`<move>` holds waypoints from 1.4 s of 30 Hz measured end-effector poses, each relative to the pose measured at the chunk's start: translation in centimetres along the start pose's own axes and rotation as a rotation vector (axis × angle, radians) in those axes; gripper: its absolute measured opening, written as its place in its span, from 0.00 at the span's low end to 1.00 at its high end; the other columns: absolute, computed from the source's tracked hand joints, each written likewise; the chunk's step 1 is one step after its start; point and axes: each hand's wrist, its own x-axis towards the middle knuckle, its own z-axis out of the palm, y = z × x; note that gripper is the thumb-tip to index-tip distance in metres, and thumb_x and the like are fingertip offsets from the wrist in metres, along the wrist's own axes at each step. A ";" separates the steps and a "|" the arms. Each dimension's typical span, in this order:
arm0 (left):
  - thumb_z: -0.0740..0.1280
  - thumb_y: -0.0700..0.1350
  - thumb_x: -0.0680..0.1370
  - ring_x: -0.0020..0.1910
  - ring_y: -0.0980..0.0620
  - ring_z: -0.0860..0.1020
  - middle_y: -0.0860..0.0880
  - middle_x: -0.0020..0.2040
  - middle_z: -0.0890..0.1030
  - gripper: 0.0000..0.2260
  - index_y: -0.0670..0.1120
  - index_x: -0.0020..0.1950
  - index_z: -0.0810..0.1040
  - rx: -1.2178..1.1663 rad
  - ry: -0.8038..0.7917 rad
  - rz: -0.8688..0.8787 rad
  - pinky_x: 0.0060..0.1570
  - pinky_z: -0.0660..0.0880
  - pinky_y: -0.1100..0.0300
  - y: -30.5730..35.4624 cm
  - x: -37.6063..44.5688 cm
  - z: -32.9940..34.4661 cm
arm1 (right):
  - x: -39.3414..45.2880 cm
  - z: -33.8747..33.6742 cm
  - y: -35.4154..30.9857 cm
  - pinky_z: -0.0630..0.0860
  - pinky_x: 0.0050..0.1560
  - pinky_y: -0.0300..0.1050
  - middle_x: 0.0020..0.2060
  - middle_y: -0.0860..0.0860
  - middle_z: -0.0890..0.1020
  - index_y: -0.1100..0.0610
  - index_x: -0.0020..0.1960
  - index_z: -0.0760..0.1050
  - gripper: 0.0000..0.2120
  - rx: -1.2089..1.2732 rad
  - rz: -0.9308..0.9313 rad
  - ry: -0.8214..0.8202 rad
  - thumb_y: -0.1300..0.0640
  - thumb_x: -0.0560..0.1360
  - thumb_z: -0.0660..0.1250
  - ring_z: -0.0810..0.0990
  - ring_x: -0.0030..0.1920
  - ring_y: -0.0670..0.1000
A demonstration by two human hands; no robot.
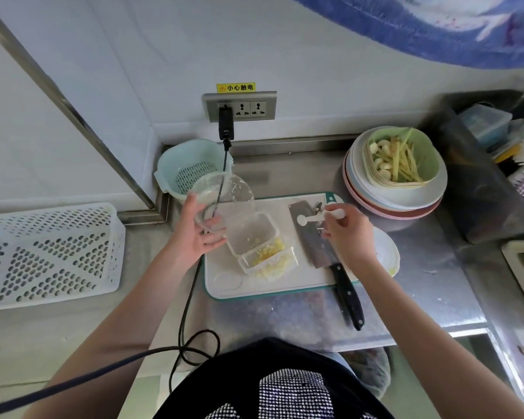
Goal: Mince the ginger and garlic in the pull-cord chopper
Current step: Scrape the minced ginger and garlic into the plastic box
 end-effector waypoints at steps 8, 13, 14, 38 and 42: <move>0.57 0.69 0.74 0.46 0.42 0.81 0.40 0.47 0.82 0.29 0.44 0.55 0.74 0.051 0.181 -0.080 0.45 0.77 0.51 -0.8 -1.1 -0.9 | -0.9 3.1 3.4 0.73 0.51 0.44 0.56 0.57 0.80 0.54 0.55 0.80 0.16 -0.613 -0.207 -0.404 0.67 0.72 0.60 0.78 0.55 0.59; 0.61 0.69 0.72 0.50 0.42 0.81 0.41 0.51 0.81 0.33 0.42 0.60 0.74 0.131 0.254 -0.018 0.50 0.79 0.47 -1.3 -1.4 -2.2 | -1.6 4.4 -0.5 0.76 0.42 0.45 0.39 0.56 0.79 0.57 0.53 0.72 0.13 -0.472 0.050 -0.401 0.48 0.78 0.57 0.79 0.39 0.57; 0.61 0.68 0.73 0.50 0.42 0.80 0.41 0.52 0.80 0.32 0.42 0.60 0.75 0.157 0.269 -0.001 0.47 0.79 0.49 -1.4 -1.6 -2.3 | -1.6 5.2 -0.7 0.77 0.39 0.43 0.37 0.56 0.80 0.57 0.56 0.70 0.15 -0.482 0.117 -0.478 0.47 0.78 0.56 0.78 0.33 0.54; 0.65 0.45 0.79 0.48 0.51 0.76 0.47 0.52 0.77 0.13 0.41 0.60 0.72 0.687 0.242 0.687 0.49 0.71 0.59 -1.6 -2.0 4.4 | -6.8 1.4 1.5 0.74 0.26 0.44 0.29 0.58 0.78 0.55 0.56 0.71 0.09 0.262 0.363 -0.137 0.62 0.78 0.56 0.74 0.23 0.51; 0.56 0.62 0.79 0.56 0.51 0.77 0.48 0.59 0.79 0.21 0.51 0.64 0.74 0.292 -0.297 0.186 0.63 0.71 0.53 -1.1 -3.5 5.8 | -7.1 2.5 0.4 0.72 0.24 0.43 0.27 0.55 0.79 0.51 0.53 0.71 0.08 0.217 0.259 -0.223 0.60 0.79 0.56 0.74 0.23 0.50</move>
